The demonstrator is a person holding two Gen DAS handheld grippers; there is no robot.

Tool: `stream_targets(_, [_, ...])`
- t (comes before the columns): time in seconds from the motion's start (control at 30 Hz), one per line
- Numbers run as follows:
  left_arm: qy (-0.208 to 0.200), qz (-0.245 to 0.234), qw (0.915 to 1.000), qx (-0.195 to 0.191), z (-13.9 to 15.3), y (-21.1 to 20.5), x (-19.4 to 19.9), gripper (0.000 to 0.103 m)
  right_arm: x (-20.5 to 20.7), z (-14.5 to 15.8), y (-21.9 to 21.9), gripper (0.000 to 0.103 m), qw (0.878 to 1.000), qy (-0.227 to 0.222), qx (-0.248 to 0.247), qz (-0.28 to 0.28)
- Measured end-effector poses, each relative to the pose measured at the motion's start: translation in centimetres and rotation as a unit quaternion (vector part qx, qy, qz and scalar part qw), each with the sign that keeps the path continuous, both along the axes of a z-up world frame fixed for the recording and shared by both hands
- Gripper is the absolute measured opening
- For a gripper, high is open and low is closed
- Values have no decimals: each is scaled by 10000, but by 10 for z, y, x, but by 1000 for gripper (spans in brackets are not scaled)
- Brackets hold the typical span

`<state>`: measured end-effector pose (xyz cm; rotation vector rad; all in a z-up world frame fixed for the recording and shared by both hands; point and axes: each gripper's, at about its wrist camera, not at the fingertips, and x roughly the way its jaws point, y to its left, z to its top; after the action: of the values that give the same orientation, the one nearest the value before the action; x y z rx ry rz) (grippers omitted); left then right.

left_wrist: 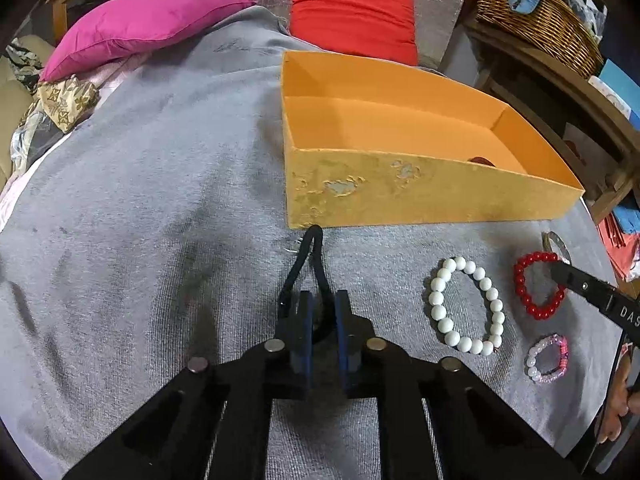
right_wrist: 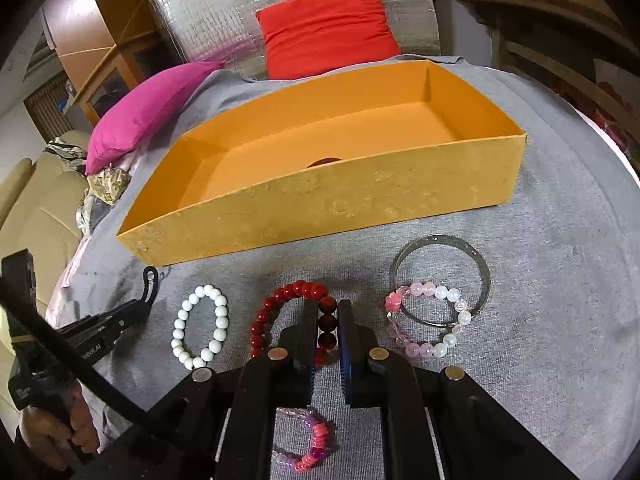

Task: Organize jewelry
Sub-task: 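Grasp the black hair tie with the left tool while the right holds the red bracelet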

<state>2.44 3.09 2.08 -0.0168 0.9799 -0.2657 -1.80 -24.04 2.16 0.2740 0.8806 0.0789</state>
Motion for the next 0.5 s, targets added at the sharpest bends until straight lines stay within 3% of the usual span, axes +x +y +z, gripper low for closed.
stream_targets(0.33, [-157, 232, 9995, -139, 15, 17, -7, 13, -1, 1, -3, 10, 10000, -2, 27, -16])
stream_targets(0.43, [-70, 233, 9995, -184, 11, 19, -6, 30, -2, 1, -2, 10, 10000, -3, 46, -19])
stream_targets(0.5, [-39, 209, 9996, -171, 10, 16, -7, 53, -1, 1, 0, 10, 10000, -2, 46, -2])
